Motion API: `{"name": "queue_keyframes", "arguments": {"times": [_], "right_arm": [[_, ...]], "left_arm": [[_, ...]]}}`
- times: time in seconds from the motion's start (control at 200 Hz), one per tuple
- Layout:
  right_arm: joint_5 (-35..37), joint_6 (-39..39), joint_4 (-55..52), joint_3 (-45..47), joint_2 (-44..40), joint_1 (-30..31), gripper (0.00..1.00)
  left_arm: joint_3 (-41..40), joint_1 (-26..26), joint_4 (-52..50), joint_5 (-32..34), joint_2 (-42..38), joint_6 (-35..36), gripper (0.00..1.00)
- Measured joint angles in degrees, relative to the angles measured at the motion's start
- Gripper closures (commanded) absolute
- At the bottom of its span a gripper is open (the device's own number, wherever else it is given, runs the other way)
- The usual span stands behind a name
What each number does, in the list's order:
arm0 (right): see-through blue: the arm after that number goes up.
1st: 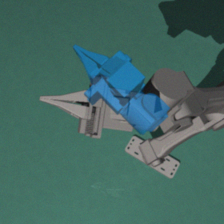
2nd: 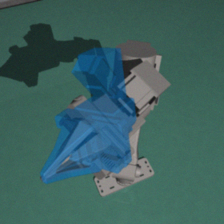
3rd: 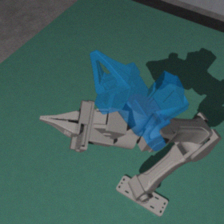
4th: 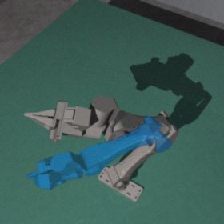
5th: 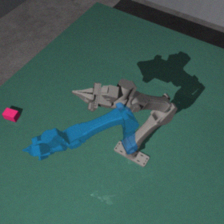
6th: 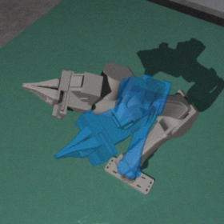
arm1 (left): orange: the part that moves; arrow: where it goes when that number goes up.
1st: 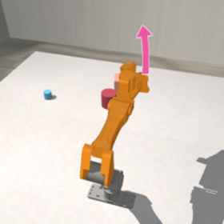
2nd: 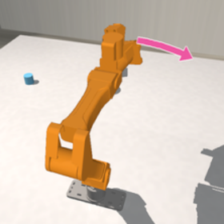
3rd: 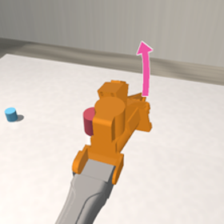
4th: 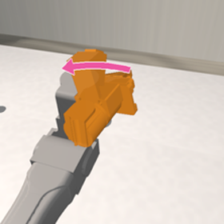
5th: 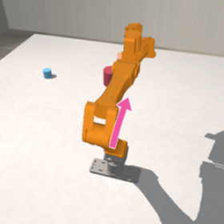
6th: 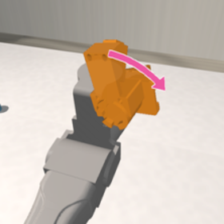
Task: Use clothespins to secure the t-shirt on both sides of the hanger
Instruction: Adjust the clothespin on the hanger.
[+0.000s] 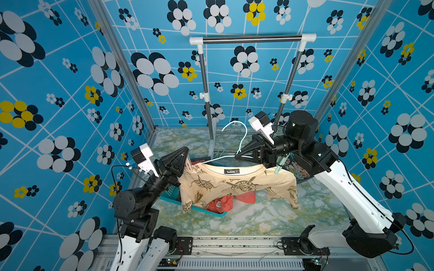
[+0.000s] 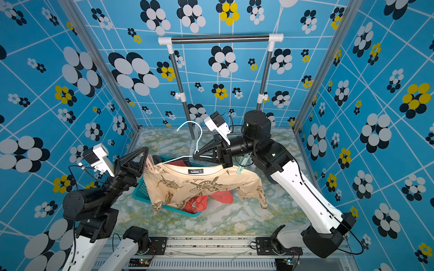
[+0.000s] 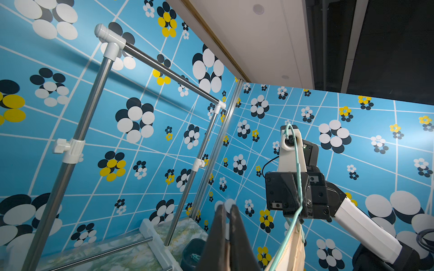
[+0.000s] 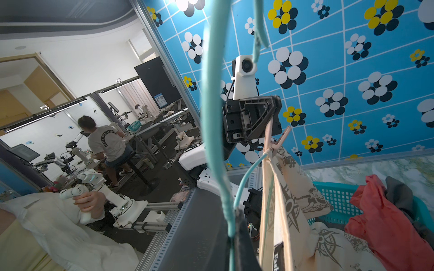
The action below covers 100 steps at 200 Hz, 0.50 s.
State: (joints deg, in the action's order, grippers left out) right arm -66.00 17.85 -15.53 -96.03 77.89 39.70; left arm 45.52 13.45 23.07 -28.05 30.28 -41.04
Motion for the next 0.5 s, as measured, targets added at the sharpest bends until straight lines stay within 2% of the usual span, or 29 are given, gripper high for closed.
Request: {"name": "queue_keyframes", "arguments": {"times": [0.28, 0.34, 0.41, 0.5], "right_arm": [[-0.4, 1.4, 2.7, -0.3, 1.2, 0.0, 1.00], [-0.7, 2.0, 3.5, -0.5, 1.6, -0.1, 1.00], [-1.7, 2.9, 5.0, -0.5, 2.2, 0.0, 1.00], [-3.4, 4.2, 6.1, -0.5, 2.9, 0.3, 1.00]], "left_arm": [[-1.3, -1.2, 3.8, -0.7, 0.0, -3.2, 0.98], [-1.3, -1.3, 4.2, -0.9, 0.0, -3.5, 0.79], [-1.8, -1.4, 5.0, -1.1, 0.0, -4.2, 0.47], [-3.4, -1.5, 4.9, -1.0, -0.7, -4.4, 0.30]]}}
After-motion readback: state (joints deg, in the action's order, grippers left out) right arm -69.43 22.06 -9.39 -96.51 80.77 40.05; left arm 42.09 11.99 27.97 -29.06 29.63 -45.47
